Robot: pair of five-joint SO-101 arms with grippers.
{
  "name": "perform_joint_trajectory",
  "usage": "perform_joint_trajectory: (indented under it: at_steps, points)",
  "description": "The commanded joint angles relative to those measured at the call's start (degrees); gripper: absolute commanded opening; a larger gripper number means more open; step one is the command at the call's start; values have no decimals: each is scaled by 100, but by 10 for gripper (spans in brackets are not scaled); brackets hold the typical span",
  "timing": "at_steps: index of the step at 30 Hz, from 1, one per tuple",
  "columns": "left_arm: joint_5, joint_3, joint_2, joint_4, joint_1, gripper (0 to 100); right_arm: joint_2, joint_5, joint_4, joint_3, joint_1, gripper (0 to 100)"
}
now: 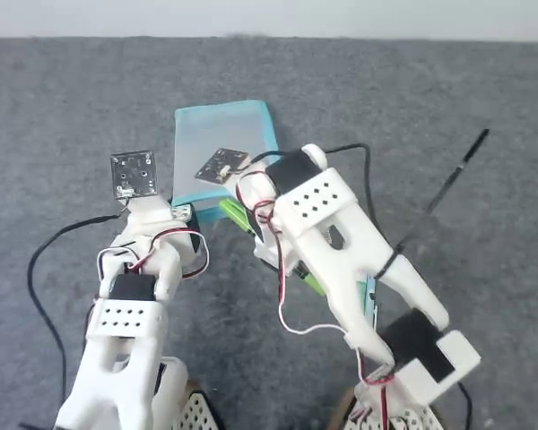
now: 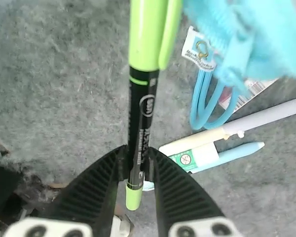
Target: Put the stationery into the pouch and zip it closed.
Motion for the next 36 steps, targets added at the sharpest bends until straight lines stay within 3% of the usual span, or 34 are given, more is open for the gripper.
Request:
perform_joint_trajectory:
  at_steps: [1, 9, 16, 26, 30, 36]
  points:
    - [-88, -40, 88, -149, 70, 12, 198, -141, 224, -659, 57, 6]
    - [-229, -40, 79, -149, 141, 12, 971, -396, 224, -1433, 251, 6]
    - [-730, 171, 44, -167, 1055, 12, 1051, -615, 224, -2505, 743, 6]
    - [-853, 180, 44, -158, 1143, 12, 1051, -457, 268, -2022, 1367, 6]
    - [-853, 180, 44, -167, 1143, 12, 980, -484, 242, -1424, 1235, 6]
    - [-897, 189, 53, -141, 1196, 12, 998, -1160, -110, -1846, 919, 6]
